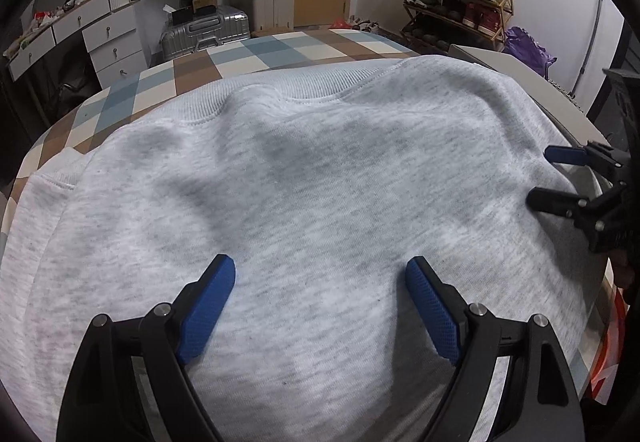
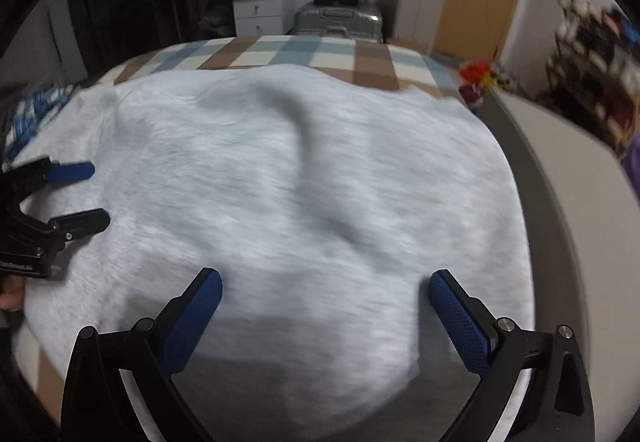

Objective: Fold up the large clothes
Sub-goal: 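Smooth the hoodie toward its ribbed collar with both open tools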

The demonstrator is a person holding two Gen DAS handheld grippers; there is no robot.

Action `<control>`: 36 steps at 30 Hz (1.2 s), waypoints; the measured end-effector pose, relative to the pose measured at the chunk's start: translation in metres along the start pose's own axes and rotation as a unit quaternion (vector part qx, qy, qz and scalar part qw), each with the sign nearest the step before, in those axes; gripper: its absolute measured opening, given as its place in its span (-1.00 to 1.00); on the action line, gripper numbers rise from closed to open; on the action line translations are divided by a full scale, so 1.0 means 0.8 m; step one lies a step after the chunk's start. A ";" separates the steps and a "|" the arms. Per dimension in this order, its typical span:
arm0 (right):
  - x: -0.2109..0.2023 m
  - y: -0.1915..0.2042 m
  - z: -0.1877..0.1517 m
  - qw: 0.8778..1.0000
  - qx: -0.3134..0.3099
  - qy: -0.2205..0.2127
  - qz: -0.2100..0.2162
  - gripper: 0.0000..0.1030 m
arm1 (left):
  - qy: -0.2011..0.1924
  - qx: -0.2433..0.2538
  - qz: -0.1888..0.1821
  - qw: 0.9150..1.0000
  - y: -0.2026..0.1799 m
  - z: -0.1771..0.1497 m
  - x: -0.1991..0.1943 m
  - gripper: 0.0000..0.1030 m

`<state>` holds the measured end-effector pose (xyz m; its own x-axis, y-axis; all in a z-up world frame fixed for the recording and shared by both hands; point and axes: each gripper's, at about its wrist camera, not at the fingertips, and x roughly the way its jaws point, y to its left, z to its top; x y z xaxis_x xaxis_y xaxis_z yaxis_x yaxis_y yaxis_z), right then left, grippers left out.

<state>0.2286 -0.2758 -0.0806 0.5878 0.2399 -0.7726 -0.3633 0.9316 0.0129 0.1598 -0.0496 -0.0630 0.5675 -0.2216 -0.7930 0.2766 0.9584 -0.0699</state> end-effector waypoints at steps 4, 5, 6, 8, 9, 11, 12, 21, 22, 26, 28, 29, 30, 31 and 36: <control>0.006 -0.003 -0.004 1.000 0.005 -0.002 0.005 1.00 | 0.005 -0.002 0.003 1.000 -0.002 0.001 0.000 0.63; 0.006 -0.003 -0.004 1.000 0.007 -0.003 0.007 1.00 | 0.011 -0.006 0.006 1.000 -0.003 0.003 -0.002 0.63; 0.006 -0.005 -0.006 1.000 0.009 -0.005 0.009 1.00 | 0.020 -0.025 0.008 0.999 -0.004 0.009 -0.006 0.63; 0.008 -0.010 -0.008 1.000 0.017 -0.008 0.020 1.00 | 0.016 -0.058 -0.030 0.998 -0.009 0.024 -0.014 0.63; 0.008 -0.012 -0.009 0.999 0.021 -0.010 0.024 1.00 | 0.010 -0.062 -0.050 0.997 -0.014 0.033 -0.017 0.63; 0.009 -0.014 -0.009 0.999 0.021 -0.012 0.027 1.00 | -0.002 -0.039 -0.057 0.998 -0.035 0.055 -0.015 0.63; 0.009 -0.014 -0.008 0.999 0.021 -0.012 0.027 1.00 | -0.007 -0.014 -0.040 0.999 -0.049 0.069 -0.008 0.63; 0.006 -0.015 -0.010 0.999 0.022 -0.015 0.031 1.00 | 0.018 -0.039 -0.018 0.999 -0.018 0.084 0.077 0.84; 0.003 -0.014 -0.008 0.999 0.020 -0.010 0.029 1.00 | 0.018 -0.038 -0.017 0.999 -0.021 0.084 0.077 0.84; -0.022 -0.005 0.004 0.999 0.022 -0.026 0.025 1.00 | 0.013 -0.025 -0.001 1.000 -0.032 0.085 0.076 0.85; -0.031 -0.001 0.009 0.998 0.027 -0.043 0.030 1.00 | 0.011 -0.031 -0.010 0.999 -0.028 0.085 0.077 0.84; -0.030 0.001 0.011 0.998 0.029 -0.042 0.029 1.00 | 0.010 -0.032 -0.012 0.999 -0.027 0.085 0.076 0.84; -0.028 0.003 0.012 0.999 0.030 -0.039 0.020 1.00 | 0.009 -0.032 -0.013 0.999 -0.027 0.085 0.075 0.84; -0.026 0.004 0.013 0.999 0.032 -0.037 0.011 1.00 | 0.008 -0.033 -0.015 0.999 -0.026 0.084 0.074 0.84; -0.024 0.012 0.027 0.998 0.048 -0.050 0.000 1.00 | 0.001 -0.046 -0.033 0.998 -0.018 0.084 0.072 0.84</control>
<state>0.2297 -0.2652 -0.0520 0.6581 0.2620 -0.7058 -0.2955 0.9522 0.0780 0.2406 -0.0879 -0.0668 0.5491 -0.2845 -0.7859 0.2406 0.9543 -0.1773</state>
